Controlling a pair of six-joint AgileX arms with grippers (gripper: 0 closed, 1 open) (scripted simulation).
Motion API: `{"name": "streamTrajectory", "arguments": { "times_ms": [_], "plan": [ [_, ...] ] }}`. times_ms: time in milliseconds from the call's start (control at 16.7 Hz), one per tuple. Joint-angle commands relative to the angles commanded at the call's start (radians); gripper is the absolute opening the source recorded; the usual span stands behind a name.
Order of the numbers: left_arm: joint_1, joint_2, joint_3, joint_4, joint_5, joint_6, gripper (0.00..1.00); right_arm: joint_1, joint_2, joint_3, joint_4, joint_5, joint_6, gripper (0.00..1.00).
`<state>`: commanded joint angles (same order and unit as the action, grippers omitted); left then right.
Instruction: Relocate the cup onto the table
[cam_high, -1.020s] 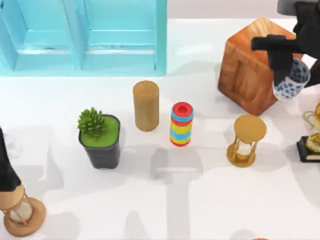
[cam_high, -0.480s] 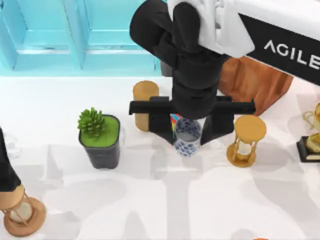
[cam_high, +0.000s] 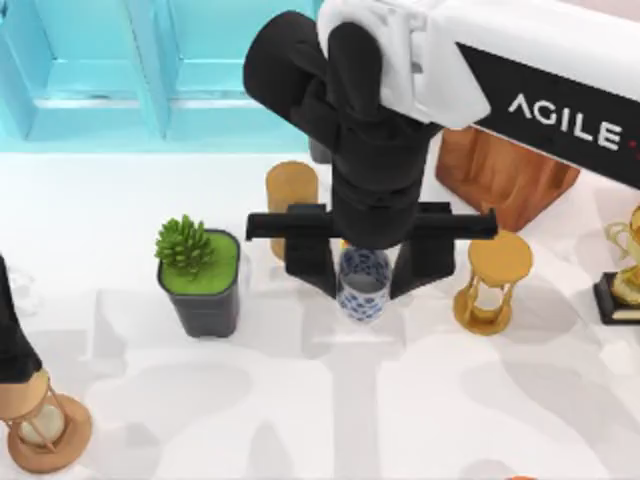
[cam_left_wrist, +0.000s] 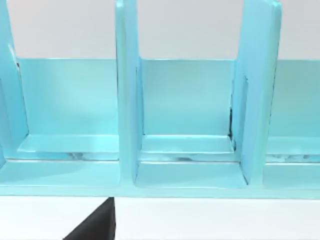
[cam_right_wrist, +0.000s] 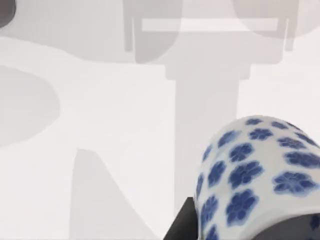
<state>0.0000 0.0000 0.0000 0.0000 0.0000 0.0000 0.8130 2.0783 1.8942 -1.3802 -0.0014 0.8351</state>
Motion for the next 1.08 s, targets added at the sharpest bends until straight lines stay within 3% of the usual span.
{"name": "streamTrajectory", "arguments": {
  "times_ms": [480, 840, 1080],
  "plan": [
    [0.000, 0.000, 0.000, 0.000, 0.000, 0.000, 1.00, 0.004, 0.015, -0.181, 0.207, 0.004, -0.001, 0.00],
    [0.000, 0.000, 0.000, 0.000, 0.000, 0.000, 1.00, 0.005, 0.022, -0.209, 0.231, 0.003, 0.001, 0.00],
    [0.000, 0.000, 0.000, 0.000, 0.000, 0.000, 1.00, 0.005, 0.022, -0.209, 0.231, 0.003, 0.001, 0.30]
  ]
}}
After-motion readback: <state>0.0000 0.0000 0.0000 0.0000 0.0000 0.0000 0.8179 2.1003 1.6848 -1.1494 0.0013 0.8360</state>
